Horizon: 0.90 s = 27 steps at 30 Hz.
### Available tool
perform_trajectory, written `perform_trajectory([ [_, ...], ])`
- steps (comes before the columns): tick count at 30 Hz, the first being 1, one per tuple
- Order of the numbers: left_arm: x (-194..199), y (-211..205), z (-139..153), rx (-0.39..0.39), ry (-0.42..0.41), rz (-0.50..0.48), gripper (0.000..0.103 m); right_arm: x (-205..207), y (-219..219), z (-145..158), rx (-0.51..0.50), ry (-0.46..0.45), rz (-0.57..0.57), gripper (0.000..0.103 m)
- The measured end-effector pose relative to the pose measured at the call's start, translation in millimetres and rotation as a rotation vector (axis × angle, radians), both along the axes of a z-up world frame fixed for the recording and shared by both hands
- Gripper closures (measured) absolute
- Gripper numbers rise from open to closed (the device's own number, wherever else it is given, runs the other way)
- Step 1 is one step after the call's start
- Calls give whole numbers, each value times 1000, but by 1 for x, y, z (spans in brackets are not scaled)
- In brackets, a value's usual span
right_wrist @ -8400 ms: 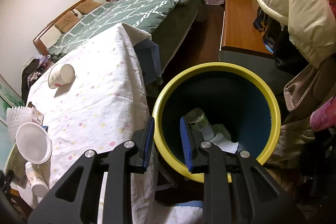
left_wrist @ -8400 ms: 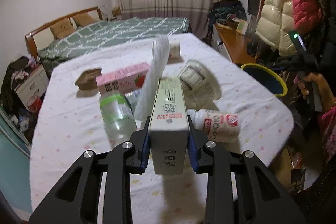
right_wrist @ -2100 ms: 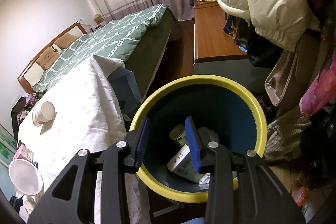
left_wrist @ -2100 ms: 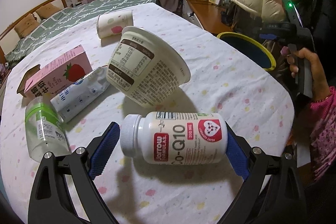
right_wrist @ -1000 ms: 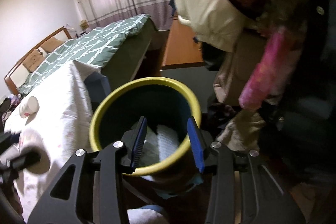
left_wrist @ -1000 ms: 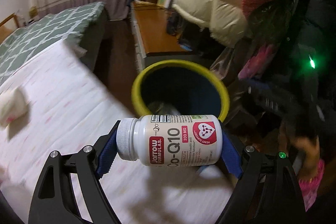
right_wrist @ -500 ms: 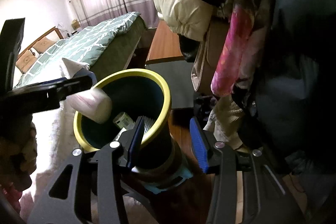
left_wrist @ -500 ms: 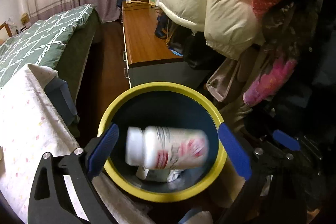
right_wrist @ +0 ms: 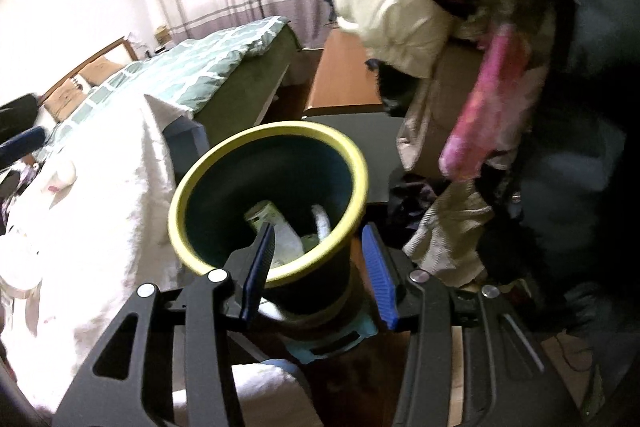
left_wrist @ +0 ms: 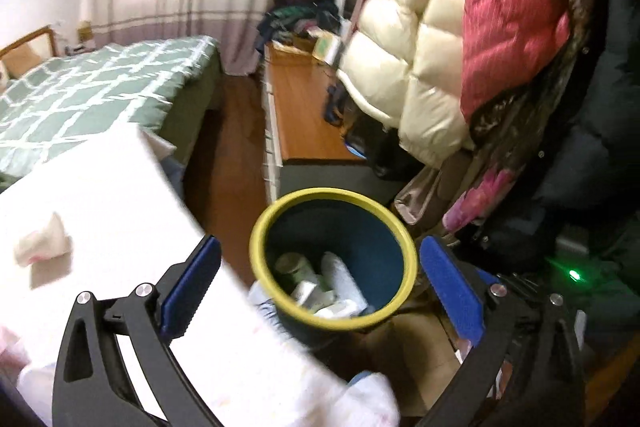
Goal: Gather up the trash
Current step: 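Grasp the white plastic tub with the right gripper by its rim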
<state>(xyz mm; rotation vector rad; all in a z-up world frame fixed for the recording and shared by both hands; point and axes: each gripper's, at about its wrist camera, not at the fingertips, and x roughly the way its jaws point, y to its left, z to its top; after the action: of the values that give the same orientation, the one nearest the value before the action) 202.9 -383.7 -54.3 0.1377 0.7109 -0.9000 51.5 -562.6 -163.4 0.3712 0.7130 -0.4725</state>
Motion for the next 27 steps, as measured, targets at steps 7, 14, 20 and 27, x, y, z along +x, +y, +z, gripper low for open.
perform_trajectory([
  [7,-31,123,17,-7,-81,180,5,29,54,2,-5,6,146,59],
  [14,-53,258,10,20,-87,440,5,58,138,11,-16,9,373,59],
  [20,-67,346,4,32,-96,626,5,76,215,30,-34,-13,569,59],
  [27,-79,397,3,11,-119,709,5,87,295,50,-65,-32,754,59],
])
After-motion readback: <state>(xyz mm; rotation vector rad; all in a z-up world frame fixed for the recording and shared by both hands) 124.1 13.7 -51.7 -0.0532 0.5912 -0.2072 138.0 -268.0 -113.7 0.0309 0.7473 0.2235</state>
